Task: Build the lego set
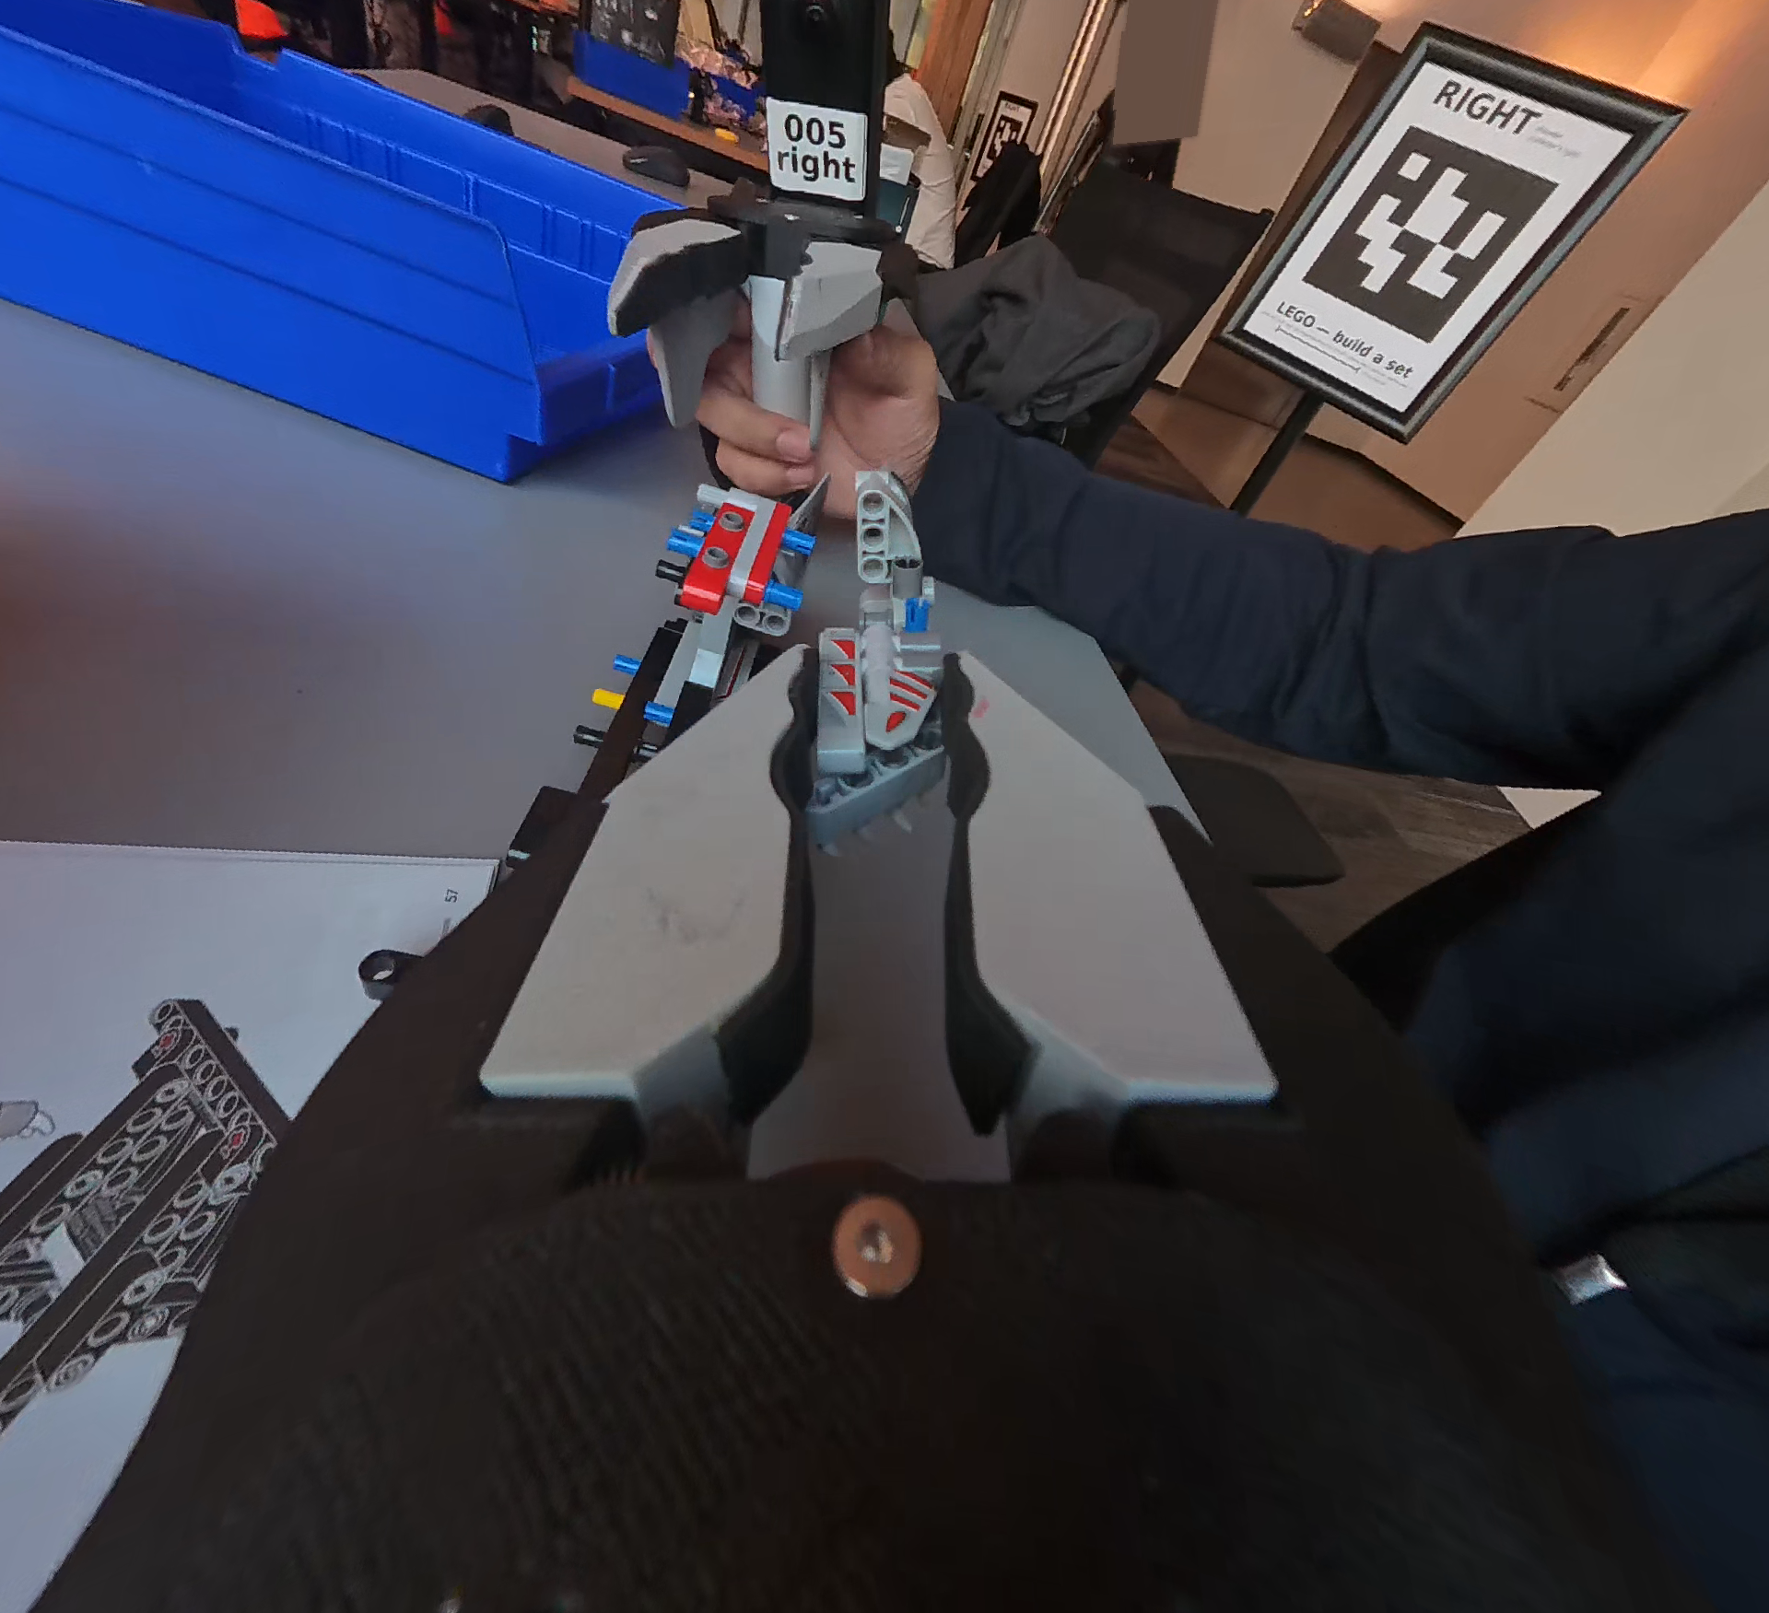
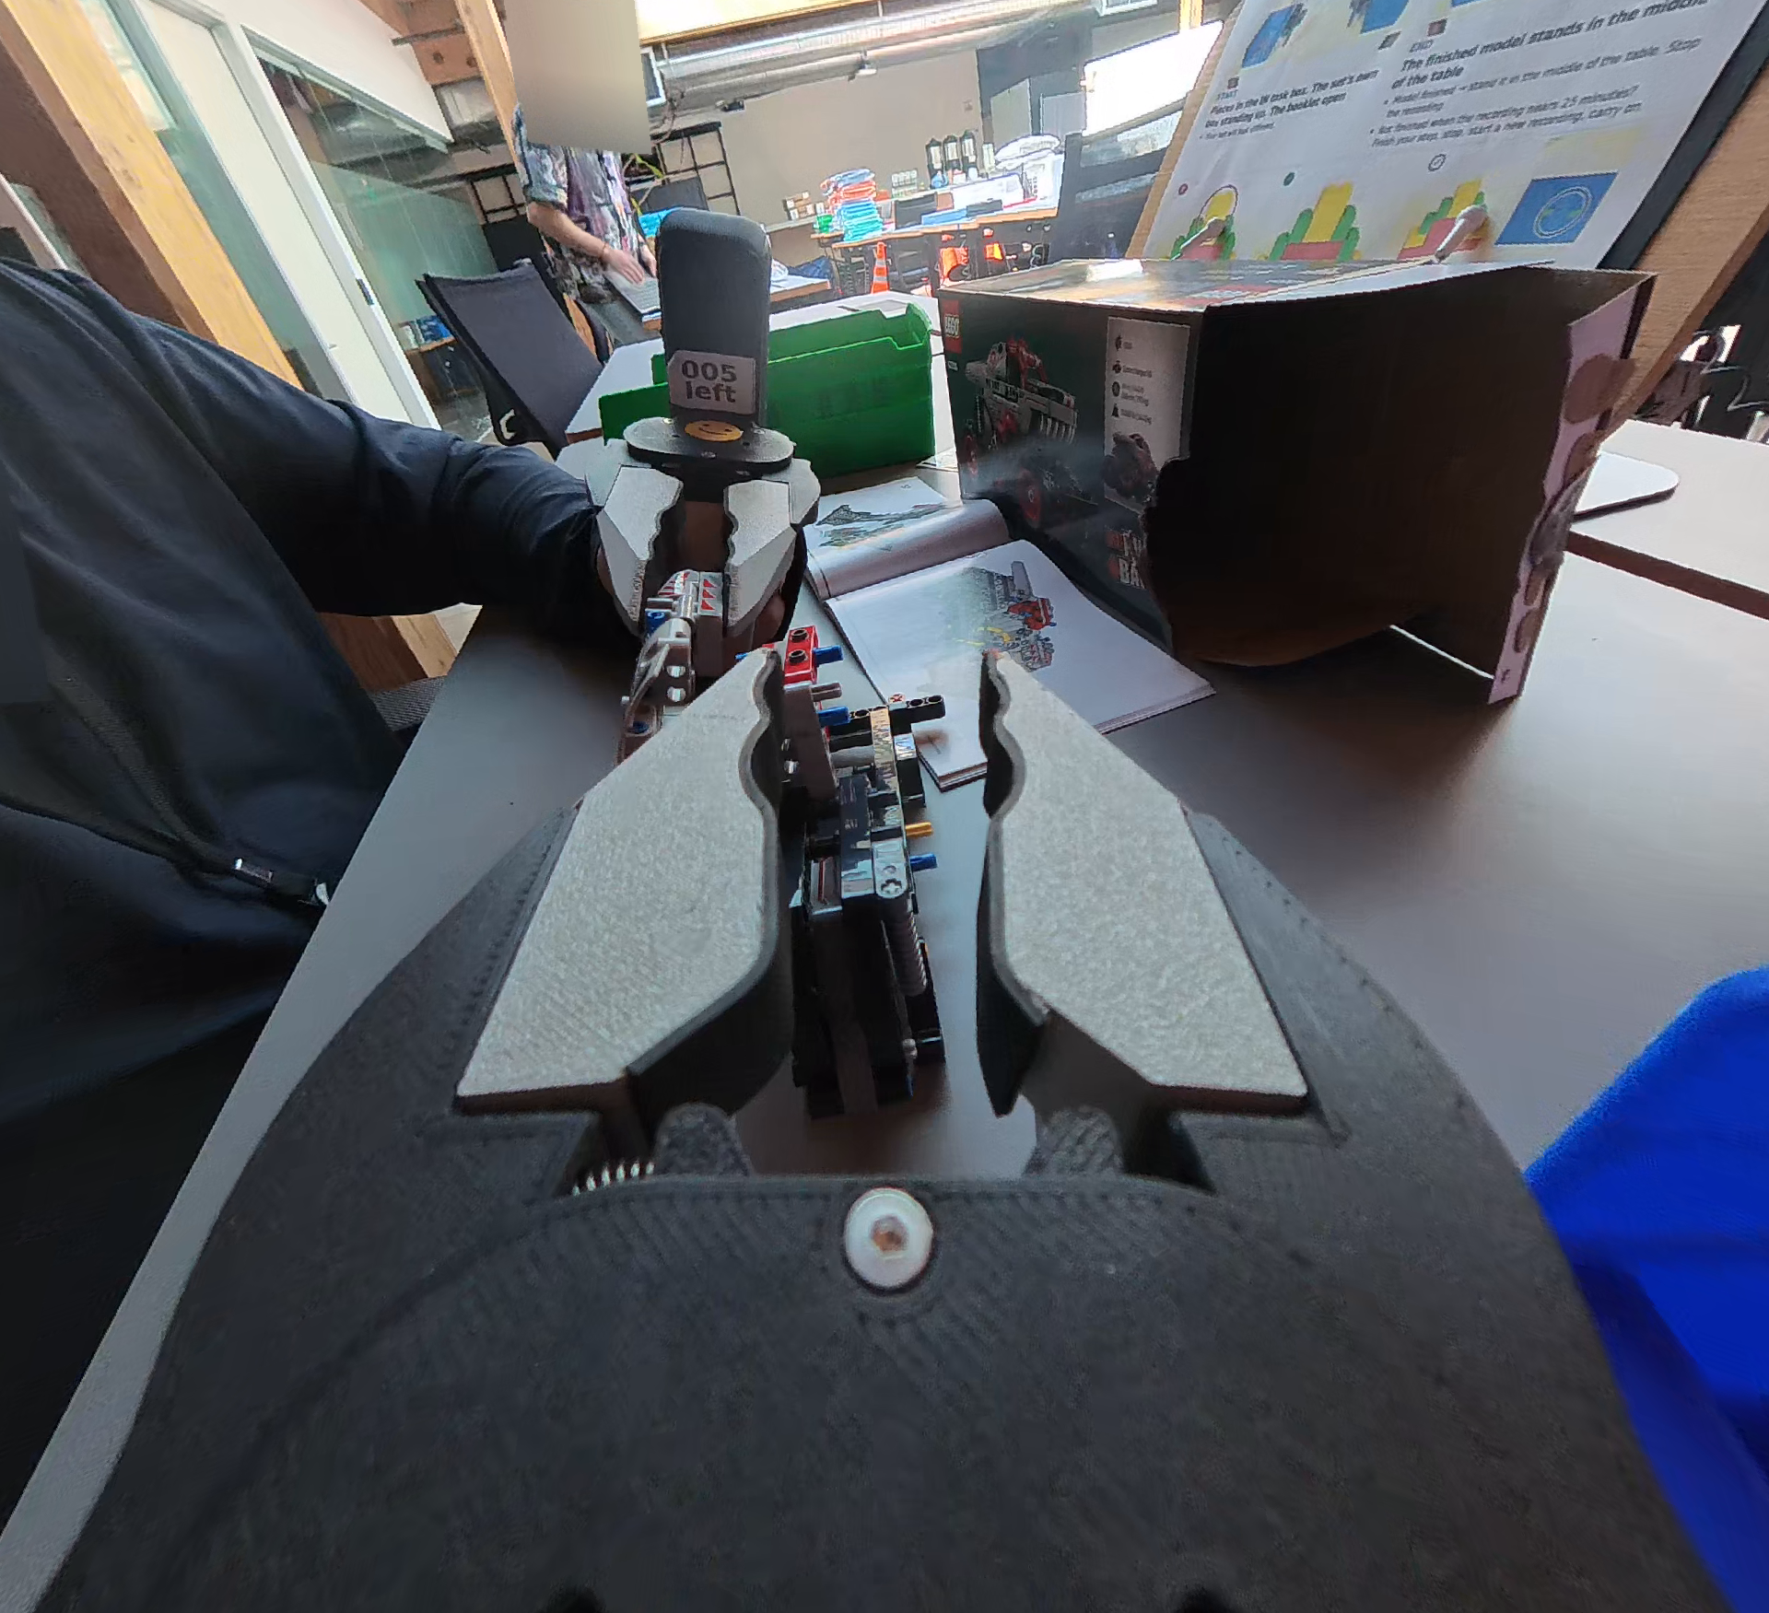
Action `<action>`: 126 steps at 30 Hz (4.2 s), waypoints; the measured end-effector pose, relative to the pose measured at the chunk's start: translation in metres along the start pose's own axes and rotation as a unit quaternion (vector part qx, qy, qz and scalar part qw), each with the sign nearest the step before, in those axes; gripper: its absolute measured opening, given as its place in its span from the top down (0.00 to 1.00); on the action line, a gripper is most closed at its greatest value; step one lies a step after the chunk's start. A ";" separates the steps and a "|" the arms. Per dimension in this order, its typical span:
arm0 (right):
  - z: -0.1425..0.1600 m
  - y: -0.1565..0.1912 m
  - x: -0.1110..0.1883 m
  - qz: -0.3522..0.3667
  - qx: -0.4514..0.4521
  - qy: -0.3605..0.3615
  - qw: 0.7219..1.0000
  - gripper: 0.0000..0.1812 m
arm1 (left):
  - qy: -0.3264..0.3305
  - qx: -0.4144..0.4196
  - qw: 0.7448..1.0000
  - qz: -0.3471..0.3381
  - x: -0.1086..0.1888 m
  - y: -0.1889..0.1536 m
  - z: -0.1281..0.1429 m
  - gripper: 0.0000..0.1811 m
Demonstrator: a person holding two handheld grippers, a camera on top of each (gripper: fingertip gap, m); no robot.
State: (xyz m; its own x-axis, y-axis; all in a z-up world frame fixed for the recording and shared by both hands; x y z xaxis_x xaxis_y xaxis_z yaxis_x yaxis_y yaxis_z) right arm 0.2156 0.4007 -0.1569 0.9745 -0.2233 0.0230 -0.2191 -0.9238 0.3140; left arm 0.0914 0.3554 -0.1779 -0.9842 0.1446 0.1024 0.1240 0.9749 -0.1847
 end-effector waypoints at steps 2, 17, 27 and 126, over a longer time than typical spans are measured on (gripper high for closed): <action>0.001 0.000 -0.001 -0.001 0.000 0.002 1.000 0.79 | 0.005 0.005 1.000 -0.002 0.000 0.003 0.001 0.87; 0.003 0.004 -0.005 -0.009 0.002 0.010 1.000 0.80 | 0.015 -0.030 0.999 -0.027 0.001 0.011 0.001 0.87; 0.001 0.007 -0.005 -0.015 0.005 0.009 1.000 0.80 | 0.015 -0.030 0.999 -0.023 0.000 0.010 0.001 0.87; 0.027 0.021 -0.052 -0.011 0.085 0.315 0.945 0.84 | 0.063 -0.094 0.994 0.009 0.007 0.025 0.008 0.87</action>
State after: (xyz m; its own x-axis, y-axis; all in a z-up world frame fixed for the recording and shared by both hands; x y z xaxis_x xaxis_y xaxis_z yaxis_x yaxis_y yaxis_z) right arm 0.1586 0.3847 -0.1770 0.8032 -0.0234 0.5952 -0.1511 -0.9745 0.1657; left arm 0.0866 0.3791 -0.1892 -0.9594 0.1714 0.2241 0.1751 0.9845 -0.0036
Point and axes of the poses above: each gripper's, where its closed fingertips meet, x back along the fingers, z out of its underside, y = z × x across the jaws, the point moved 2 cm from there along x, back along the fingers, and after that the axes turned 8 degrees about -x, right-handed, at the moved point
